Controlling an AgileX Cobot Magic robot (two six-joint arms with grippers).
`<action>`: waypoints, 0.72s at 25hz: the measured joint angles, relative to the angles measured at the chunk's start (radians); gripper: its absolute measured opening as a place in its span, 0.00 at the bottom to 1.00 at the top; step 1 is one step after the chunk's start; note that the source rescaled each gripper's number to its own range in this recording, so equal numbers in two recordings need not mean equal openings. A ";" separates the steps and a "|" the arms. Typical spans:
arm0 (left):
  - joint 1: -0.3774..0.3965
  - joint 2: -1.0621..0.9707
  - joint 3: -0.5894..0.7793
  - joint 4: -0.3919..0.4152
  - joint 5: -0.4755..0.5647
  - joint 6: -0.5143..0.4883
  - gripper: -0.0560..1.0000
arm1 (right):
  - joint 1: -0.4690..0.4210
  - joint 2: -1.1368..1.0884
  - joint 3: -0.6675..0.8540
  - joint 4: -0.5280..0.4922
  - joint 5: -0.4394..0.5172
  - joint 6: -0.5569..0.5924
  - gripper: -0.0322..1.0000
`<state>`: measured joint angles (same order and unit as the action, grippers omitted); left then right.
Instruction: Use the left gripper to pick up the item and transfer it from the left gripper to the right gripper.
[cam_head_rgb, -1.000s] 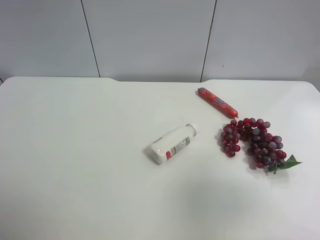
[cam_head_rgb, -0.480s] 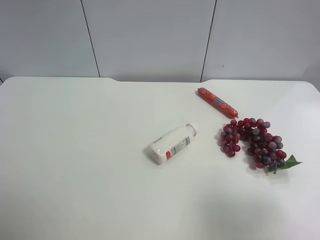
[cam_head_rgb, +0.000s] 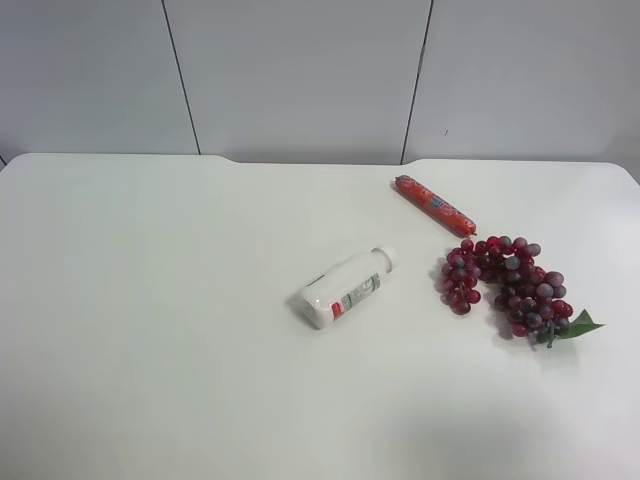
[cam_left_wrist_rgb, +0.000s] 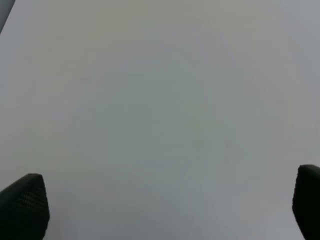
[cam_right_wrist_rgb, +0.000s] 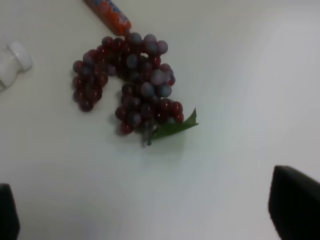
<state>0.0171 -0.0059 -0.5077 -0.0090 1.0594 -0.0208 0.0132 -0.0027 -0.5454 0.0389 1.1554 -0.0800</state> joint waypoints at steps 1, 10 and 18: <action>0.000 0.000 0.000 0.000 0.000 0.000 1.00 | 0.000 0.000 0.007 0.005 -0.019 0.000 1.00; 0.000 0.000 0.000 0.000 0.000 0.000 1.00 | 0.000 0.000 0.039 0.017 -0.092 0.028 1.00; 0.000 0.000 0.000 0.000 0.000 0.000 1.00 | 0.000 0.000 0.040 0.017 -0.094 0.035 1.00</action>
<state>0.0171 -0.0059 -0.5077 -0.0090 1.0594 -0.0208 0.0132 -0.0027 -0.5052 0.0557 1.0616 -0.0454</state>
